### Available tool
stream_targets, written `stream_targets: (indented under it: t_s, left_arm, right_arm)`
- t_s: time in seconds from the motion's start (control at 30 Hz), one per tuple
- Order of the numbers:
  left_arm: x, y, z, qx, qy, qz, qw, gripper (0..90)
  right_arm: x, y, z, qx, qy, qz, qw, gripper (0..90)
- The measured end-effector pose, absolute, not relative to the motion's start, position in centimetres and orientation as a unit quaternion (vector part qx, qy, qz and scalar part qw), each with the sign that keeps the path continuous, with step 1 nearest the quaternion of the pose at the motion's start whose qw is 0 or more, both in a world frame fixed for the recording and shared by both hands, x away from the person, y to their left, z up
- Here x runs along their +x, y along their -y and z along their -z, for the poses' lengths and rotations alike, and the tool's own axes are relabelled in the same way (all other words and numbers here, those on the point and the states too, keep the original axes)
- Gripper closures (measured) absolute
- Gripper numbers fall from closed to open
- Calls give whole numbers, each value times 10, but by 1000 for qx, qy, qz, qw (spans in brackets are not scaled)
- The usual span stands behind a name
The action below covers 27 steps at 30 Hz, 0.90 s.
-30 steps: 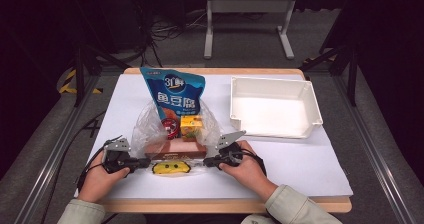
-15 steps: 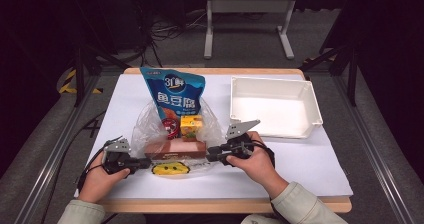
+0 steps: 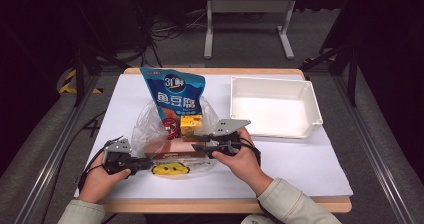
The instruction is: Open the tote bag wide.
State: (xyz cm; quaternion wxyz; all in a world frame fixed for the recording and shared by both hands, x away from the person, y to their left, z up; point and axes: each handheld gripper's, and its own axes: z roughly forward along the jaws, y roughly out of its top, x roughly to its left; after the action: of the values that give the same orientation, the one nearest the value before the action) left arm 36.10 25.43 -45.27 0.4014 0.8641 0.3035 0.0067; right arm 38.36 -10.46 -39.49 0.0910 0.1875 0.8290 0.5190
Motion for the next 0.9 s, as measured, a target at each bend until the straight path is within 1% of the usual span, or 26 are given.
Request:
stream_targets:
  t_s: [0.07,0.13,0.17,0.2,0.23,0.3,0.37,0.43,0.5,0.6,0.67,0.8,0.9]
  left_arm:
    - [361,-254,452,863,-305,-6,402,761]
    - [361,-254,453,863,-305,-6,402,760]
    - [361,-254,453,864,-304,-6,402,758]
    - [361,-254,453,864,-305,-5,402,756]
    - [361,-254,453,863,-305,-5,402,756]
    - [361,-254,453,863,-305,-5,402,755]
    - [361,-254,453,864,-305,-5,402,753]
    - [361,-254,453,863,-305,-4,402,742]
    - [360,-254,453,863,-305,-2,403,733]
    - [360,-255,453,862,-305,-1,405,706]
    - [360,-255,453,861,-305,1,406,691]
    - [358,-255,451,858,-303,4,415,615]
    - [355,-255,445,855,-301,0,423,550]
  right_arm:
    - [389,115,397,215,-824,-513,109,642]
    - [392,119,398,224,-822,-511,114,632]
    - [394,123,400,234,-821,-507,116,601]
    - [396,126,402,240,-821,-504,115,546]
    - [400,128,406,245,-826,-497,106,450]
    - [403,129,414,238,-832,-492,93,354]
    - [404,129,421,234,-843,-475,99,305]
    - [406,132,424,242,-836,-485,87,273]
    - [406,134,425,235,-845,-472,88,254]
    - [403,136,430,223,-851,-471,69,219]
    - [402,137,434,217,-859,-459,67,202]
    - [404,139,442,225,-866,-442,55,200]
    - [405,138,444,225,-871,-433,57,190]
